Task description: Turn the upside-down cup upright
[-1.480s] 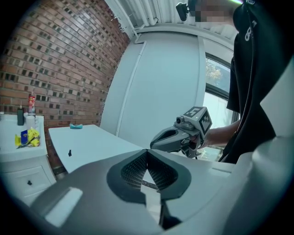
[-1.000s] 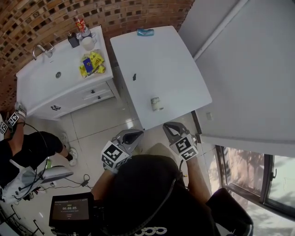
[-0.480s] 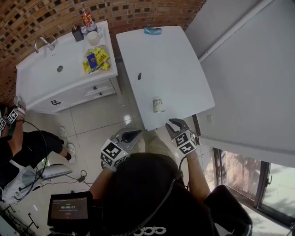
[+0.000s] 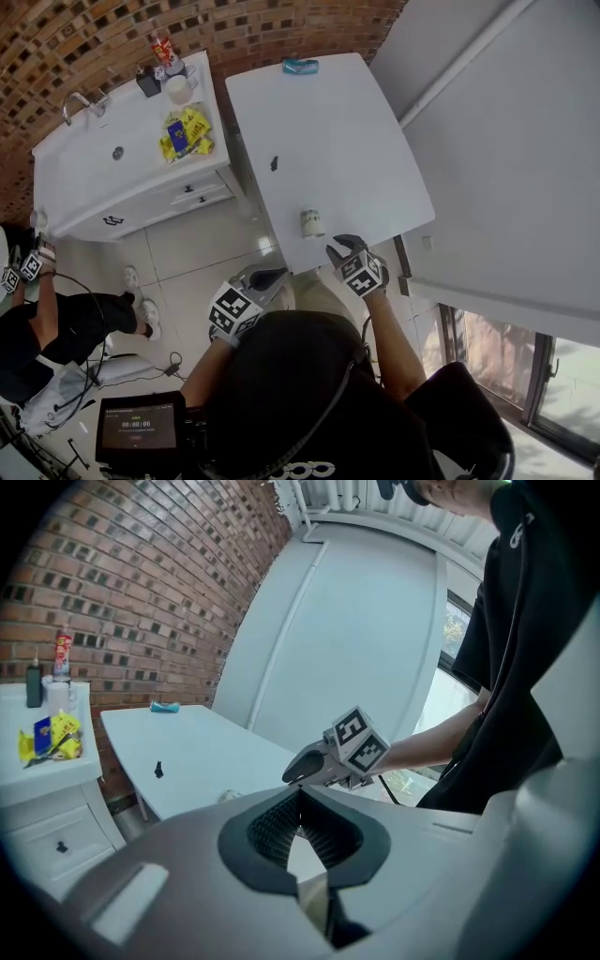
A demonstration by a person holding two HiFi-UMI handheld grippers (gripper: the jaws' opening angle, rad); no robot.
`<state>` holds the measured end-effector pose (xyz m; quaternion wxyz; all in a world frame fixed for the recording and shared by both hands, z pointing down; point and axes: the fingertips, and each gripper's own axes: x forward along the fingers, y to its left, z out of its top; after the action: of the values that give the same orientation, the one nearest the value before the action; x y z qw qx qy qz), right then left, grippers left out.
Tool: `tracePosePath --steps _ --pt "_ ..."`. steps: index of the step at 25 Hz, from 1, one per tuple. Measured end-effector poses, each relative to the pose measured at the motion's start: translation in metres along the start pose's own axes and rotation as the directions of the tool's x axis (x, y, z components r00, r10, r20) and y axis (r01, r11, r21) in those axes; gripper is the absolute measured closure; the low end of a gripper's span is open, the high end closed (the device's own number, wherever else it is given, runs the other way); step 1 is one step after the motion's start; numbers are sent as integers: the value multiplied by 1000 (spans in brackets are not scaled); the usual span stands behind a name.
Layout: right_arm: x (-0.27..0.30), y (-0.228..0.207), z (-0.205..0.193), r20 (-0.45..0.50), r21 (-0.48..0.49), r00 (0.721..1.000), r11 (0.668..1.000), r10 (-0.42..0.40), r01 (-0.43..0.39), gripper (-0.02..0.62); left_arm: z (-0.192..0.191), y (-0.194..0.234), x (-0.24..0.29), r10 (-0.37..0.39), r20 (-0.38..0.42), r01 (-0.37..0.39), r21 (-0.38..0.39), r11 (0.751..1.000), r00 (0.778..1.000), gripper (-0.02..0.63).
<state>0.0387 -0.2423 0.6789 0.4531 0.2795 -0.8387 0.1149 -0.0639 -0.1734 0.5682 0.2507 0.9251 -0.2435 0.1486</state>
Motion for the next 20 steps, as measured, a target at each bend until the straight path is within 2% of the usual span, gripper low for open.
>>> tracePosePath --steps 6,15,19,20 --pt "45 -7 -29 -76 -116 997 993 19 -28 489 9 -1 21 27 -25 -27 12 1000 999 591" --pt "76 -25 -37 -98 -93 995 995 33 -42 488 12 5 19 94 -73 -95 -6 995 993 591" --pt "84 -27 -38 -102 -85 994 995 47 -56 489 11 8 24 112 -85 -111 12 994 990 591" --pt "83 -29 -38 -97 -82 994 995 43 -51 515 13 7 26 113 -86 -112 17 994 990 591"
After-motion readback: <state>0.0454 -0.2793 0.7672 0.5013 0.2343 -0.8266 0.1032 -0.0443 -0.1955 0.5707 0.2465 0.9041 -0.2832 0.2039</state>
